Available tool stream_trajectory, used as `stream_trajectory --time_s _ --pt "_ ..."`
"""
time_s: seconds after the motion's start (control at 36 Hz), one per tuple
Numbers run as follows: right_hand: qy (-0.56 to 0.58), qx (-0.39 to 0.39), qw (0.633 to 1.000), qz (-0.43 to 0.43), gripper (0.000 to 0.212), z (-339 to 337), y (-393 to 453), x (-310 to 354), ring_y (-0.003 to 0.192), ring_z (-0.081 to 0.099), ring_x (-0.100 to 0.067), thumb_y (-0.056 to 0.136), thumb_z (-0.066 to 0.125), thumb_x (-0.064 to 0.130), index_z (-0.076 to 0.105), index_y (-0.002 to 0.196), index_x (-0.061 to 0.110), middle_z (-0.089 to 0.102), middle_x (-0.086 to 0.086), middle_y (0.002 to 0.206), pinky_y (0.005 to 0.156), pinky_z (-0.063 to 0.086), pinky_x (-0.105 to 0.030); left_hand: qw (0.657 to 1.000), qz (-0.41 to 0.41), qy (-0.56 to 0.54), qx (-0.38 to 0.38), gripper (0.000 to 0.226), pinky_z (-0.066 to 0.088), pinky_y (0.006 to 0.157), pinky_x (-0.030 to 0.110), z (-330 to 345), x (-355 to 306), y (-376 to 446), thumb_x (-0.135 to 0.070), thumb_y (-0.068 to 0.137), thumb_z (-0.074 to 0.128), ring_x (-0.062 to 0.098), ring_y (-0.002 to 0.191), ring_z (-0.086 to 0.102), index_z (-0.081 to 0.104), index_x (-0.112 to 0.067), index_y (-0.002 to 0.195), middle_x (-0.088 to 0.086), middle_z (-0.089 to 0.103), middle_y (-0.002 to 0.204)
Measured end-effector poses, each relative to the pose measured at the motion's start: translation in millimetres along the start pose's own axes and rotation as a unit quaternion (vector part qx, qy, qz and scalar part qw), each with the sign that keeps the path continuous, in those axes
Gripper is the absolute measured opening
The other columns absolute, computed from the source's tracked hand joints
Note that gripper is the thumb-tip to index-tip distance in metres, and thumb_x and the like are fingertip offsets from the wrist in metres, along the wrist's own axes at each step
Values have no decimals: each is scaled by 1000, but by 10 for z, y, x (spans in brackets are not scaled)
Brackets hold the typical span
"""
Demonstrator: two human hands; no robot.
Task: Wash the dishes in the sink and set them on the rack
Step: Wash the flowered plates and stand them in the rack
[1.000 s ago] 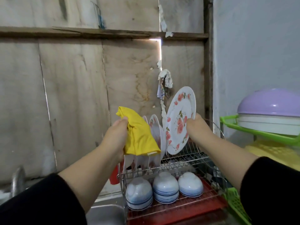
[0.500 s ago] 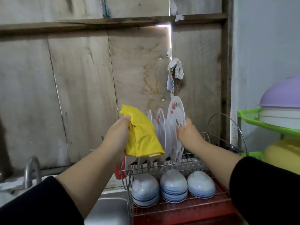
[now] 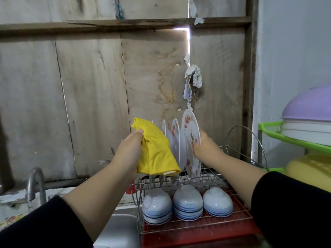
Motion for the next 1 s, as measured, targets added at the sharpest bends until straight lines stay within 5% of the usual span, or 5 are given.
stream_trajectory --time_s 0.31,0.53,0.72,0.89,1.0 --pt "47 -5 999 5 48 -196 -379 47 94 56 -18 93 49 18 33 138 23 56 4 104 73 45 -29 1000 7 -27 5 33 51 68 32 7 0 -157 -38 99 44 21 84 63 54 -19 124 1 63 94" --pt "-50 -152 987 -13 31 -284 -839 124 122 26 -23 92 52 22 47 123 17 31 -6 126 99 27 -31 999 -2 -38 23 22 55 74 38 23 141 -310 -38 99 43 24 86 65 58 -23 93 4 67 95" --pt "291 67 951 81 21 471 -1163 236 101 61 -20 97 46 36 60 102 21 65 -4 107 94 47 -39 999 9 -24 30 28 52 79 35 -70 328 -505 -38 99 41 18 86 64 60 -25 83 -2 67 87" --pt "468 81 871 128 16 961 -1495 312 93 68 -25 95 53 19 66 103 14 73 -8 97 85 54 -39 995 80 56 -29 26 49 72 19 -500 500 -705 -33 99 42 5 82 61 63 -26 85 -12 67 84" --pt "531 124 825 145 17 1393 -1757 350 89 70 -23 91 56 15 62 107 16 74 -6 98 76 55 -38 990 55 114 -55 26 44 77 32 -942 730 -782 -33 96 47 13 84 60 64 -18 82 -4 67 84"
Point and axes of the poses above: each hand's wrist, its own y-axis towards the middle knuckle, its own z-axis out of the palm, x = y × z, the point moved 7 cm from there along y, towards the middle knuckle
